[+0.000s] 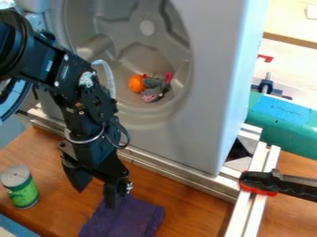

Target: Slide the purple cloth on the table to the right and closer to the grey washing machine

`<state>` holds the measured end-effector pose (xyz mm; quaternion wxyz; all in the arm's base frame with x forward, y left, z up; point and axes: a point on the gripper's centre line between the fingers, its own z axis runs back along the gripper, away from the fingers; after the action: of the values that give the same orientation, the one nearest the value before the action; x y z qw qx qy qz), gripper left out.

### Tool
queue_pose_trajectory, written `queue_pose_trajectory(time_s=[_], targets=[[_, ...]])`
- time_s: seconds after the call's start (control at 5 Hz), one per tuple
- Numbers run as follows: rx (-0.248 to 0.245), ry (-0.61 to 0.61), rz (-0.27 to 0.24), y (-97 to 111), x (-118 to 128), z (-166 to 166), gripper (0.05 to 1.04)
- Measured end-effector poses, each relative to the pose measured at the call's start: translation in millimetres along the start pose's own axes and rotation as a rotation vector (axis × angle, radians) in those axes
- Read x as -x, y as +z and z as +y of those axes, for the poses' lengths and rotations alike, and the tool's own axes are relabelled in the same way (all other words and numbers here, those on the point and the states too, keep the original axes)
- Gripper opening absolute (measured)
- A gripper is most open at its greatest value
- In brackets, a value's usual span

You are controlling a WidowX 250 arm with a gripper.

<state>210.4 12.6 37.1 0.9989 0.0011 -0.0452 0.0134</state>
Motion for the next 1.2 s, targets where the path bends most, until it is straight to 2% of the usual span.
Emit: queue_pose_trajectory(time_s=[0.2, 0.4, 0.6, 0.8, 1.0, 1.2], targets=[[0.0, -0.003, 0.009, -3, 1, 0, 1.001], [0.027, -0.035, -0.033, -11, -7, -4, 1.001], [0.031, -0.045, -0.061, -32, -14, -5, 1.001], [0.007, -0.046, -0.039, -61, -13, -2, 1.001], [-0.001, -0.052, 0.029, -87, -9, -3, 1.001], [-0.009, -0.037, 0.089, -102, -3, -1, 1.001]])
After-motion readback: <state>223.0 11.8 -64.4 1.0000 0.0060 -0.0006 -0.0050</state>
